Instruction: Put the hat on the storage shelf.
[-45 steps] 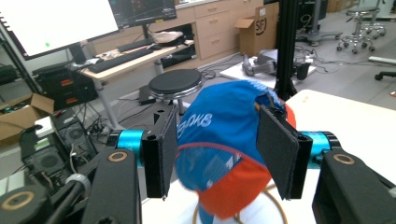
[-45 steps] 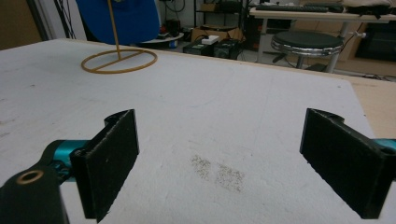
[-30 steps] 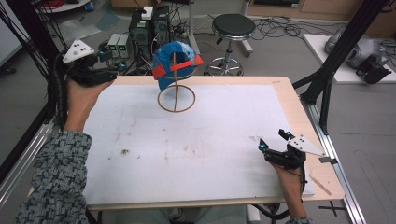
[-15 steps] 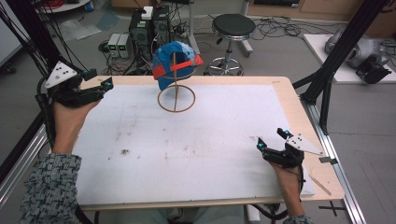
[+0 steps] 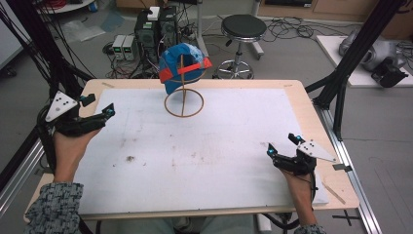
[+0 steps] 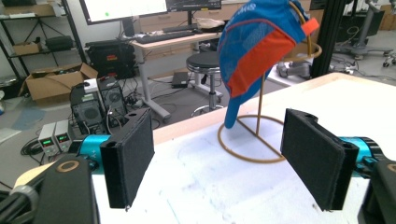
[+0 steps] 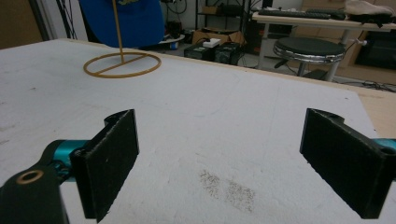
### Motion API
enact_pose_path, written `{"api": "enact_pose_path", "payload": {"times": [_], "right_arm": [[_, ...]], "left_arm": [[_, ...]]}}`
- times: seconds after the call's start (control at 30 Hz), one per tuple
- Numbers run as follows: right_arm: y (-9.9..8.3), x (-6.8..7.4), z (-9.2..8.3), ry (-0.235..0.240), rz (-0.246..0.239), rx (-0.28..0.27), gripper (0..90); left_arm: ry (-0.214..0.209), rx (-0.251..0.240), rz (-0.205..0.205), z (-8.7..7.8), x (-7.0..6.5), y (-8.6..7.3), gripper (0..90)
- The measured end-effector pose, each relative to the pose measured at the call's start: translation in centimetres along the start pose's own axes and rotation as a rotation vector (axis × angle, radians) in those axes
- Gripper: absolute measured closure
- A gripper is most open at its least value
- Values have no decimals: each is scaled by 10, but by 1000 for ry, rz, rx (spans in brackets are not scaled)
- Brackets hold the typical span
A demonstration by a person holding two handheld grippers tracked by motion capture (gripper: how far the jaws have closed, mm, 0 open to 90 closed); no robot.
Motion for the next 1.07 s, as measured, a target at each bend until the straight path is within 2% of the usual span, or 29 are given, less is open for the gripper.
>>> {"api": "enact_pose_path", "payload": {"times": [0.13, 0.7, 1.07], "right_arm": [[0, 0, 0, -1, 3, 3, 108], [1, 1, 1, -4, -6, 8, 107], [1, 1, 1, -8, -5, 8, 108]], "left_arm": [[-5, -13, -6, -5, -2, -11, 250], [12, 35, -35, -11, -4, -61, 246], [10, 51, -47, -9, -3, -75, 245]]}}
Point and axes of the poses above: each handheld gripper's, and its own axes: z roughly forward along the jaws, y roughly out of its top, x roughly to its left, the point moved 8 cm from there along z, roughly forward along the jaws, and after that the axes turned 7 degrees about x, right-handed, at the moved point
